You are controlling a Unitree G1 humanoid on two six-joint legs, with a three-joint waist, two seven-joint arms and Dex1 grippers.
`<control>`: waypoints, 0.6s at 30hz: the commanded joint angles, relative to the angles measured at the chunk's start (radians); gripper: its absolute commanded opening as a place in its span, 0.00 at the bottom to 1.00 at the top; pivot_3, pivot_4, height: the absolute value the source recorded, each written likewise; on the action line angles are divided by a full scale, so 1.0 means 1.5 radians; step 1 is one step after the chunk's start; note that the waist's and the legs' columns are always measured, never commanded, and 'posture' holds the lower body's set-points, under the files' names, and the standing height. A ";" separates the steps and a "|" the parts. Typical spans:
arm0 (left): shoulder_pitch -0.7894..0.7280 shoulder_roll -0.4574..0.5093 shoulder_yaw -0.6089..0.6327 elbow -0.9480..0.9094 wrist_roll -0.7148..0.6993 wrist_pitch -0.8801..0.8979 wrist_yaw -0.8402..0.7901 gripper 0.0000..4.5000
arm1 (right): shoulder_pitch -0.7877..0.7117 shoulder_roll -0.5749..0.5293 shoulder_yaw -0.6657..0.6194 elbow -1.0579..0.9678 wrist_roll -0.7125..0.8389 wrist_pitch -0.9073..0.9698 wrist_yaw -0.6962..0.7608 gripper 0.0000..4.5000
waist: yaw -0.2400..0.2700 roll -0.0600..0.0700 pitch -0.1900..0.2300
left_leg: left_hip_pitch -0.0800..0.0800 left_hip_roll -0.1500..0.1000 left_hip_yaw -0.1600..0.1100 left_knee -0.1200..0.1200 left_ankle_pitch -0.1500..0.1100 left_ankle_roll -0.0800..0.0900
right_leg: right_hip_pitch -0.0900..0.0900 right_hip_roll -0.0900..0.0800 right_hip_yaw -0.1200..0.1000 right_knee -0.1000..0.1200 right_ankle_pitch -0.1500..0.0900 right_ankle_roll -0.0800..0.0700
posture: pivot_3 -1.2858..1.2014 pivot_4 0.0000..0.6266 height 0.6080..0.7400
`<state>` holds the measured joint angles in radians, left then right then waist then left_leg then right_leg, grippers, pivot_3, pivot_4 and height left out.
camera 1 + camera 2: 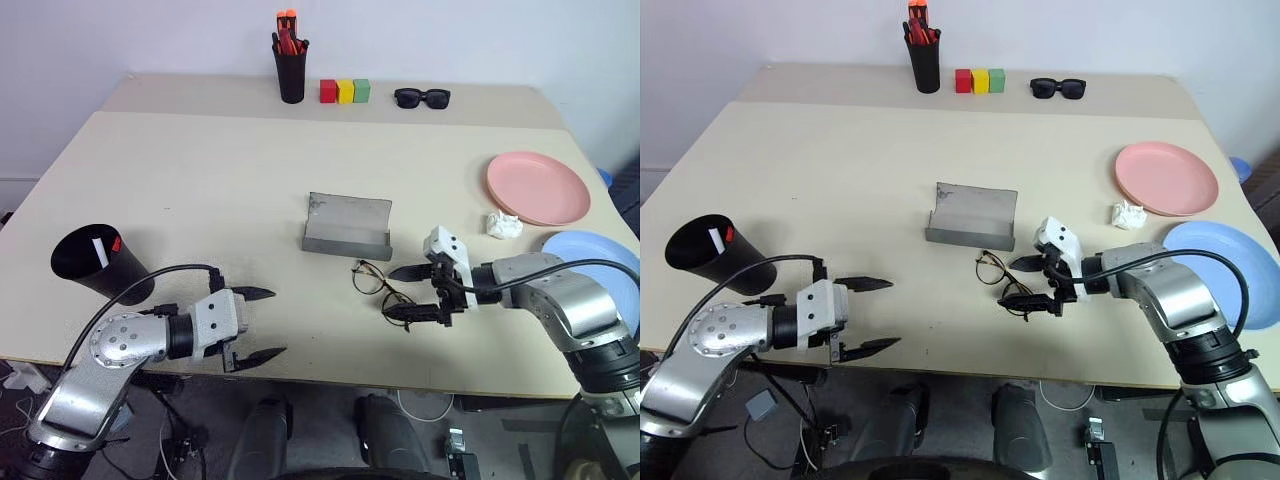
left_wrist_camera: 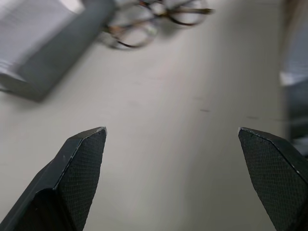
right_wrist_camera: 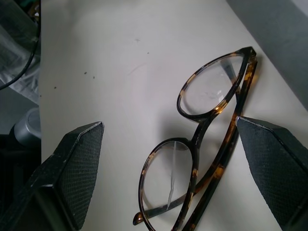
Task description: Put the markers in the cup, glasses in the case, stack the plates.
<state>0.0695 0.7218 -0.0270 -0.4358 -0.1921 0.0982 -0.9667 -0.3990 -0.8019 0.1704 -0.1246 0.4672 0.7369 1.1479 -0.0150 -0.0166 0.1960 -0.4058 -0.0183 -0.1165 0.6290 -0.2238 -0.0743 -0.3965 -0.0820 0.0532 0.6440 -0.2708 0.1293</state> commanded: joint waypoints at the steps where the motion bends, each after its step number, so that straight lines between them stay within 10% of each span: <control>1: 0.004 -0.015 -0.006 0.030 0.011 -0.083 0.005 0.99 | -0.012 0.003 -0.002 -0.007 -0.005 -0.016 0.009 1.00 | 0.000 0.000 0.000 | 0.000 0.000 0.000 0.000 0.000 0.000 | 0.000 0.000 0.000 0.000 0.000 0.000 | 0.52 0.24 1.00; 18: 0.046 0.018 0.044 -0.016 -0.182 -0.027 -0.092 1.00 | -0.022 0.005 0.007 0.011 -0.014 -0.017 0.025 0.94 | -0.002 0.000 0.000 | 0.000 0.000 0.000 0.000 0.000 0.000 | 0.000 0.000 0.000 0.000 0.000 0.000 | 0.52 0.24 1.00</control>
<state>0.1430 0.7431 0.0209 -0.4315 -0.4473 0.0592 -1.1084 -0.4146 -0.7979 0.1889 -0.0982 0.4416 0.7142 1.1759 -0.0174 -0.0164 0.1961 -0.4061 -0.0182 -0.1164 0.6288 -0.2238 -0.0744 -0.3972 -0.0819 0.0532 0.6440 -0.2709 0.1292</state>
